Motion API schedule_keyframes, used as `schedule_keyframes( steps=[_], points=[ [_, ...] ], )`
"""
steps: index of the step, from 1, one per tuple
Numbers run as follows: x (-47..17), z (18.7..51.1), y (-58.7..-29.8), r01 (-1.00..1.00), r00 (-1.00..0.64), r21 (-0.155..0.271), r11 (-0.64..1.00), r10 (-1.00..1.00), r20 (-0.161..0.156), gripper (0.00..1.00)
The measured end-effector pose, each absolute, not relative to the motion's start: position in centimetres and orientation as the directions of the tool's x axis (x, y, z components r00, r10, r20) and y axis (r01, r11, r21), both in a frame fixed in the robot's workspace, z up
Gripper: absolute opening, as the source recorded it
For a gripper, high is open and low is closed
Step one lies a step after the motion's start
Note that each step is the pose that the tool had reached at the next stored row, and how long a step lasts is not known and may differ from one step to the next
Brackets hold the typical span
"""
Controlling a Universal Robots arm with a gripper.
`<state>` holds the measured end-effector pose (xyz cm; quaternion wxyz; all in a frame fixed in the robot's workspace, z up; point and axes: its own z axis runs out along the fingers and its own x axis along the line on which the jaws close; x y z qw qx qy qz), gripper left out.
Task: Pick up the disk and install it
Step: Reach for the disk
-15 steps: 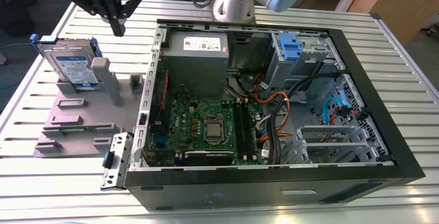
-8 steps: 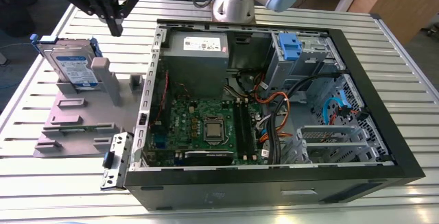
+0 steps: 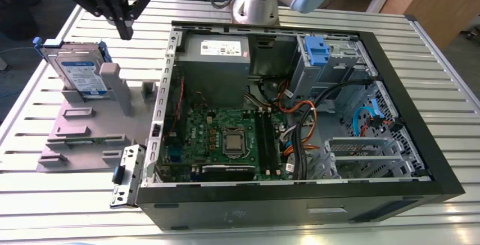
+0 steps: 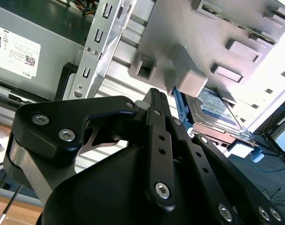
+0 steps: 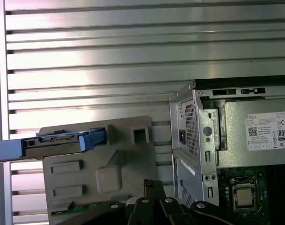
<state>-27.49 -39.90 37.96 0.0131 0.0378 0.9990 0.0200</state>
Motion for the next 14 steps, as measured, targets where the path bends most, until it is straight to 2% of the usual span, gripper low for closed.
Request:
schedule_keyframes(
  steps=[14],
  points=[
    [-27.84,37.94,-39.9,0.075,-0.997,0.041,0.996,0.076,-0.025,0.11]
  ],
)
